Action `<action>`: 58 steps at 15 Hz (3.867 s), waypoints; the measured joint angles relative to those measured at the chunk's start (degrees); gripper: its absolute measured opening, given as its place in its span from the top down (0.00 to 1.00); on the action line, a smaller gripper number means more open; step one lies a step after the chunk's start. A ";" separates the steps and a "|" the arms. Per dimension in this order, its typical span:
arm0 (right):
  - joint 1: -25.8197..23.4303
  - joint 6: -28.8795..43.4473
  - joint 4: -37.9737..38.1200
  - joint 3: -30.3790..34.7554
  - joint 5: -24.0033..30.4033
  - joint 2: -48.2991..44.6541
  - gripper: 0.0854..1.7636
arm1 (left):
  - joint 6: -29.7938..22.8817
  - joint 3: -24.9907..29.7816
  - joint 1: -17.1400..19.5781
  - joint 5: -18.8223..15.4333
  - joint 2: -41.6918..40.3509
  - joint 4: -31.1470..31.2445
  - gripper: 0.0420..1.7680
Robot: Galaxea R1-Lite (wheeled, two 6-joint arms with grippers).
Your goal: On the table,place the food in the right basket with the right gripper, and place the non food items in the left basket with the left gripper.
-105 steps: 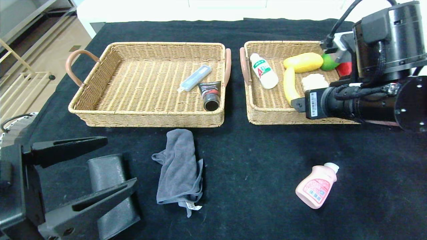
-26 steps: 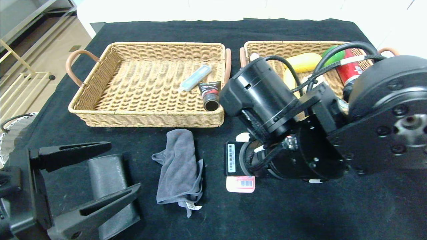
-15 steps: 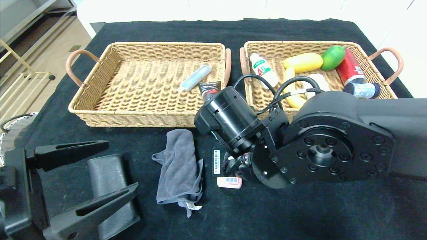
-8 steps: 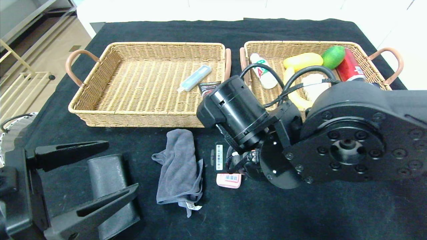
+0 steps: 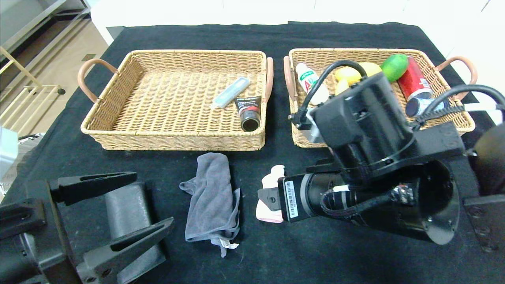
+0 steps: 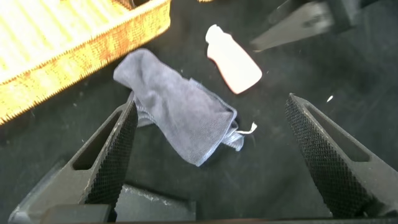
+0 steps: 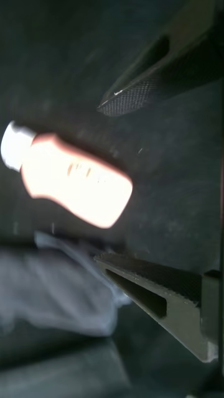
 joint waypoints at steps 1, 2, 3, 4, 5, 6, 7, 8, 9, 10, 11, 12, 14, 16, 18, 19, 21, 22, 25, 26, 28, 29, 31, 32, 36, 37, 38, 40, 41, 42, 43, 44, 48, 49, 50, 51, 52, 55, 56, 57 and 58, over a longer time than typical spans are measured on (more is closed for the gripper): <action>-1.22 -3.61 -7.14 5.35 4.08 -2.05 0.08 | 0.00 0.04 0.57 0.00 0.68 -0.04 0.03; -2.84 -7.19 -13.18 10.48 8.69 -4.05 0.08 | 0.06 0.04 1.11 0.00 1.23 -0.09 0.03; -4.88 -11.19 -18.32 15.27 14.45 -6.16 0.07 | 0.11 0.06 1.63 -0.05 1.65 -0.09 0.03; -6.70 -14.53 -21.38 18.94 18.71 -8.17 0.07 | 0.13 0.04 1.93 -0.07 1.90 -0.11 0.03; -8.24 -17.37 -23.75 21.89 21.11 -10.25 0.06 | 0.22 0.02 2.06 -0.07 2.10 -0.11 0.03; -9.24 -20.15 -25.47 24.10 22.71 -11.89 0.06 | 0.39 0.00 2.12 -0.02 2.21 -0.09 0.03; -10.14 -22.47 -27.17 25.81 24.33 -13.13 0.06 | 0.61 -0.02 2.12 -0.02 2.21 -0.09 0.03; -11.00 -24.20 -29.35 27.40 25.62 -14.14 0.05 | 0.68 -0.02 2.12 0.02 2.12 -0.04 0.03; -11.74 -25.38 -32.38 29.00 26.59 -14.86 0.05 | 0.77 -0.07 2.12 0.56 2.04 -0.06 0.03; -12.40 -26.28 -35.96 30.51 27.01 -15.30 0.05 | 0.80 -0.16 2.10 1.35 1.97 -0.09 0.03; -13.07 -27.20 -39.41 32.26 27.26 -15.56 0.05 | 0.83 -0.22 2.07 1.83 1.93 -0.01 0.03; -13.86 -28.40 -42.97 34.18 27.75 -15.74 0.05 | 0.83 -0.24 2.01 1.90 1.88 0.02 0.03; -15.69 -29.90 -47.92 37.57 29.90 -15.82 0.04 | 0.79 -0.22 1.96 1.99 2.06 0.07 0.03; -17.66 -30.17 -52.77 40.88 31.81 -15.91 0.04 | 0.69 -0.17 2.01 2.27 2.56 0.00 0.03; -19.27 -30.12 -57.75 44.06 32.94 -15.85 0.04 | 0.63 -0.46 2.01 4.19 3.19 0.10 0.03; -19.93 -30.09 -60.03 45.48 33.27 -15.74 0.04 | 0.61 -0.79 2.04 5.94 3.58 0.05 0.03; -20.92 -29.99 -62.10 47.10 33.46 -15.06 0.04 | 0.33 -1.84 1.96 8.28 4.22 0.07 0.03; -21.16 -30.15 -62.23 47.60 33.43 -14.73 0.04 | 0.00 -2.69 1.96 9.59 4.51 0.51 0.03; -21.33 -30.26 -62.28 48.27 33.35 -14.42 0.04 | -3.33 -5.51 1.66 13.26 6.12 2.47 0.03; -21.39 -30.20 -62.29 48.30 33.29 -14.47 0.04 | -5.88 -7.11 0.88 14.35 6.84 5.56 0.03; -21.50 -30.09 -62.28 48.26 33.23 -15.10 0.04 | -13.74 -11.87 -1.84 16.48 8.51 13.76 0.03; -21.55 -30.01 -62.28 48.26 33.23 -15.71 0.04 | -16.93 -13.97 -3.67 17.86 9.56 16.93 0.03; -21.66 -29.93 -62.23 48.32 33.23 -17.01 0.04 | -18.70 -16.42 -6.34 22.32 12.37 19.05 0.03; -21.66 -30.04 -62.28 48.37 33.23 -17.59 0.04 | -18.93 -17.42 -7.02 24.27 14.08 19.55 0.03; -20.96 -30.72 -62.26 49.26 33.23 -19.96 0.04 | -20.60 -25.20 -7.97 27.03 21.16 28.98 0.03; -20.92 -30.72 -62.28 49.31 33.23 -20.30 0.04 | -22.06 -27.94 -8.39 27.17 22.77 31.21 0.03; -20.92 -30.72 -62.26 49.34 33.18 -20.48 0.04 | -23.69 -30.34 -8.90 27.37 24.28 33.00 0.03; -20.87 -31.05 -62.23 49.43 33.21 -20.78 0.04 | -25.69 -33.96 -10.20 28.90 27.50 34.66 0.03; -20.78 -31.11 -62.18 49.48 33.23 -21.14 0.04 | -25.93 -34.71 -10.72 29.84 29.03 34.71 0.03; -20.78 -31.03 -62.21 49.51 33.21 -21.46 0.04 | -26.26 -35.08 -11.06 30.54 30.38 34.74 0.03; -20.78 -31.00 -62.17 49.51 33.16 -21.72 0.04 | -27.17 -35.23 -11.25 30.92 31.78 34.77 0.03; -20.81 -31.03 -62.18 49.51 33.18 -21.88 0.04 | -27.94 -35.30 -11.39 31.05 32.85 34.83 0.03; -21.36 -30.92 -62.21 49.37 33.16 -22.08 0.04 | -28.40 -34.95 -11.43 31.16 35.56 34.68 0.03; -21.39 -30.98 -62.23 49.37 33.12 -22.08 0.04 | -28.49 -34.73 -11.41 31.17 36.02 34.74 0.03; -21.39 -30.98 -62.23 49.35 33.10 -22.08 0.04 | -28.62 -34.62 -11.35 31.35 36.39 34.72 0.03; -21.39 -30.98 -62.21 49.35 33.10 -22.08 0.04 | -28.66 -34.58 -11.30 31.48 36.79 34.71 0.03; -21.39 -31.00 -62.21 49.35 33.07 -22.00 0.04 | -28.66 -34.60 -11.28 31.63 37.13 34.68 0.03; -21.05 -31.16 -62.21 49.43 33.10 -21.88 0.04 | -28.49 -35.01 -11.25 31.94 38.07 34.74 0.03; -20.92 -31.17 -62.21 49.54 33.07 -21.88 0.03 | -28.36 -35.12 -11.24 31.96 38.29 34.94 0.03; -20.87 -31.17 -62.21 49.59 33.07 -21.86 0.03 | -28.33 -35.22 -11.24 31.96 38.42 34.94 0.03; -20.87 -31.17 -62.21 49.59 33.07 -21.81 0.03 | -28.29 -35.23 -11.24 31.94 38.50 34.99 0.08</action>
